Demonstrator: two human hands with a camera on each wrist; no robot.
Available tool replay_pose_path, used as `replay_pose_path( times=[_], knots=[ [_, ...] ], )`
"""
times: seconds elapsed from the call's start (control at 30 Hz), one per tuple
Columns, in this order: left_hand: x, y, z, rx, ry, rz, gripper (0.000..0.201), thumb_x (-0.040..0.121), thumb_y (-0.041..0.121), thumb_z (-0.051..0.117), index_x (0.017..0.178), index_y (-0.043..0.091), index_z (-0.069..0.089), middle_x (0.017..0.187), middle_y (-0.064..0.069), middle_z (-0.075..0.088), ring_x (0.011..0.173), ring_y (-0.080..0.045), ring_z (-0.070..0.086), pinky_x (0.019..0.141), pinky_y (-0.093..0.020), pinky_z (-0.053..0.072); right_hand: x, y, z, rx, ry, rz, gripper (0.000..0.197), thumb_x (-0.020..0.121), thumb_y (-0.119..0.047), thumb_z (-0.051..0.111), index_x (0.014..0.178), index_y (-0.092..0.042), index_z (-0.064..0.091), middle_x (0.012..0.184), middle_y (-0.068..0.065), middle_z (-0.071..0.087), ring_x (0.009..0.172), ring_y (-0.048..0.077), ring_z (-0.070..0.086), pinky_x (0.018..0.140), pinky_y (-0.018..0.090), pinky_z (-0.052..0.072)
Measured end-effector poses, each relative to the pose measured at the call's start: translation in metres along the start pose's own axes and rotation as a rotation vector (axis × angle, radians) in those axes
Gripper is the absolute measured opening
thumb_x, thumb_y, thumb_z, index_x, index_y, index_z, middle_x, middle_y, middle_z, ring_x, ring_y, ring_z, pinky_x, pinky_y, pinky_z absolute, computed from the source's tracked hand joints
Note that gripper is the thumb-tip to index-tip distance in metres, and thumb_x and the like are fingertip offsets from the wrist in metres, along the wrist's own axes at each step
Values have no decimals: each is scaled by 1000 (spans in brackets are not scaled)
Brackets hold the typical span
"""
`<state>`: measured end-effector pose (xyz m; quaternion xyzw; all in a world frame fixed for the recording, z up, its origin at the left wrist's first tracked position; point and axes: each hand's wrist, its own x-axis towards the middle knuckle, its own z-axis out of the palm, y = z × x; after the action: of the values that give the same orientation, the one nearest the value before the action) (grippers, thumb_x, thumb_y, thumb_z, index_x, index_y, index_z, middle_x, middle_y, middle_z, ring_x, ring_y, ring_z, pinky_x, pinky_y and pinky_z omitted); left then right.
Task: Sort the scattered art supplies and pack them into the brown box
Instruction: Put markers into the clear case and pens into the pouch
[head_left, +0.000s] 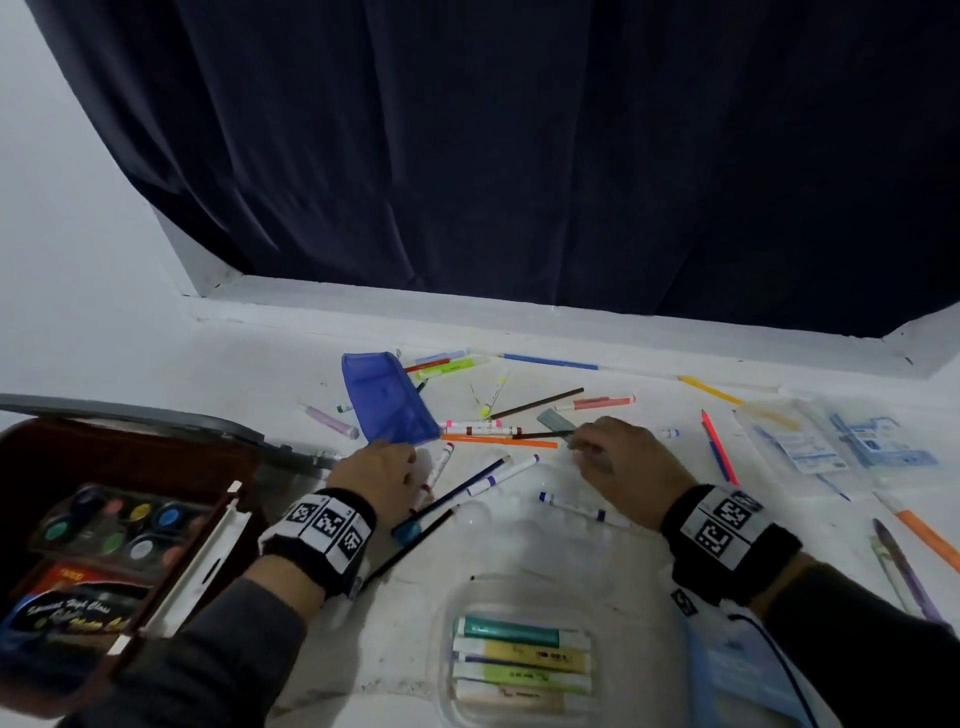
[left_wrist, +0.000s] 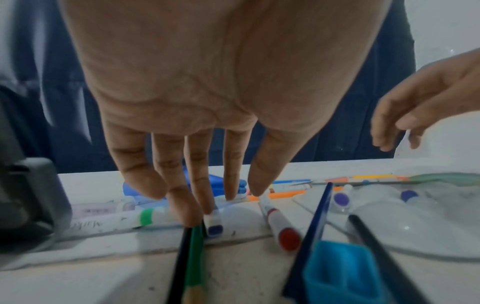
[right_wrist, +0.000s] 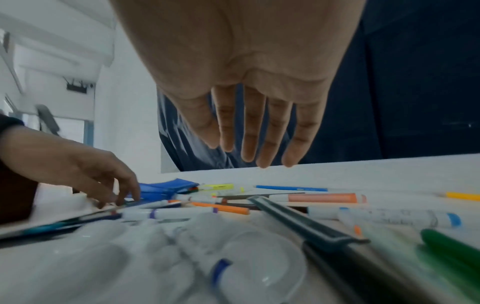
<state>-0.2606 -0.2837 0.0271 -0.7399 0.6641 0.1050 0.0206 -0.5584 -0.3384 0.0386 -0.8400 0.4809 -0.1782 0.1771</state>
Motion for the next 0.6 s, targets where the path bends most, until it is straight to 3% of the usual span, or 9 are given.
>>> replay_pose_path(
  times=[0.07,0.2,0.3,0.4,0.6],
  knots=[
    [8,0,2,13,1,-39,28,98,40,42,118,23,54,123,-3,59,107,-27,62,94,-41,52,25,11,-2,-90,-64,34,17,94,-24,54,108,-21,63,110,-1,61,103,21,58,87,35,47],
    [19,3,3,2,13,-79,29,102,38,35,115,22,55,123,-5,58,104,-28,64,93,-42,52,66,33,0,-248,-185,90,33,97,-24,46,129,-19,52,133,1,51,120,22,49,97,33,41],
    [21,5,2,54,28,-85,25,100,32,41,119,22,53,124,-3,56,104,-27,64,92,-42,53,91,48,7,-360,-255,107,27,97,-21,41,121,-19,52,131,4,50,117,24,51,95,35,43],
    [23,2,4,14,49,-110,26,97,32,45,120,23,54,123,-3,59,102,-25,64,89,-39,54,104,53,14,-503,-373,104,31,94,-19,44,125,-16,50,133,6,48,120,27,50,98,40,44],
    [29,-3,16,-104,77,-92,37,90,26,60,126,19,58,121,-10,64,108,-30,61,90,-30,48,112,48,19,-647,-333,74,31,93,-13,49,124,-13,53,126,6,51,119,28,49,89,40,48]
  ],
)
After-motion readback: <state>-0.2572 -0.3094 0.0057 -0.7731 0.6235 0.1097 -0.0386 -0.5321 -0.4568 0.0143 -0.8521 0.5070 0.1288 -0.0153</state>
